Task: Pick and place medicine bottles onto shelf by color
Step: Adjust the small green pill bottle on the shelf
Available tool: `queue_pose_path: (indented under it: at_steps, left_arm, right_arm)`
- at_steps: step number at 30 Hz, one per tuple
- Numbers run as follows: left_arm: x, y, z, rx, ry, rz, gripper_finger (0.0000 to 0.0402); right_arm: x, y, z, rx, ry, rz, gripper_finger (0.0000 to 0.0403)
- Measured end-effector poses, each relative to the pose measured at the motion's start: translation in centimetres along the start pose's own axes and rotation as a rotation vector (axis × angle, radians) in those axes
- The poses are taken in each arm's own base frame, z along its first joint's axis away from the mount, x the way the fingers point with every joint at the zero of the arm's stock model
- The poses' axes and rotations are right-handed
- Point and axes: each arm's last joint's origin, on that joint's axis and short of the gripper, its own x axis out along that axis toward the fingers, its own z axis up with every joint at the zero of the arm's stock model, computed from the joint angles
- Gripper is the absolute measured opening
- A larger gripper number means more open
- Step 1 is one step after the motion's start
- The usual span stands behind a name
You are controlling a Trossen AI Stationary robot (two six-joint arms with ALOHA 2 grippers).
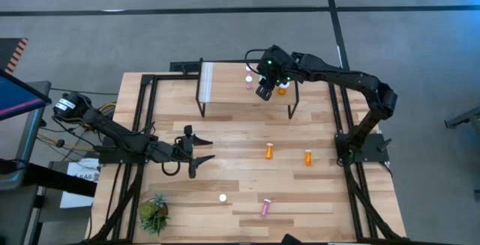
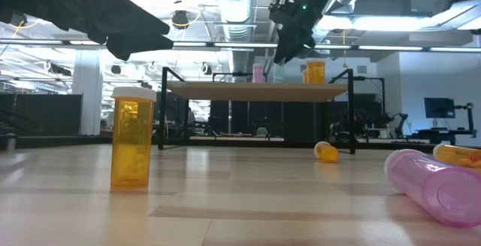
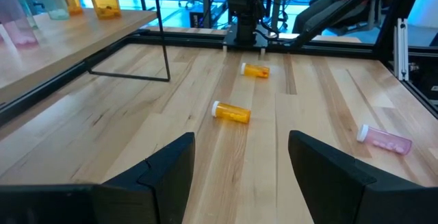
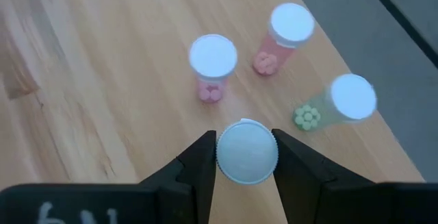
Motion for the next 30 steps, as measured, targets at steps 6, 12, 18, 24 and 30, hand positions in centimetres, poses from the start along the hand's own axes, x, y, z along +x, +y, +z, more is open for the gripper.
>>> queue_pose_path:
  at_steps: [6, 12, 18, 24, 30]
  left_arm:
    - [0.0, 0.0, 0.0, -0.003, 0.000, 0.000, 0.0225]
    - [0.0, 0.0, 0.0, -0.004, 0.000, 0.000, 0.0225]
    - [0.0, 0.0, 0.0, -0.004, 0.000, 0.000, 0.0225]
    - [0.0, 0.0, 0.0, -0.004, 0.000, 0.000, 0.0225]
    - [0.0, 0.0, 0.0, -0.004, 0.000, 0.000, 0.0225]
  right_arm:
    - [0.0, -0.4, 0.0, 0.080, 0.000, -0.006, 0.0152]
    - [0.0, -0.5, 0.0, 0.060, 0.000, -0.007, 0.0152]
    - [0.0, 0.4, 0.1, -0.021, -0.010, 0.014, 0.0152]
    - [0.0, 0.1, 0.1, 0.024, -0.012, 0.010, 0.0152]
    - [1.0, -0.2, -0.8, 0.037, 0.018, 0.003, 0.0152]
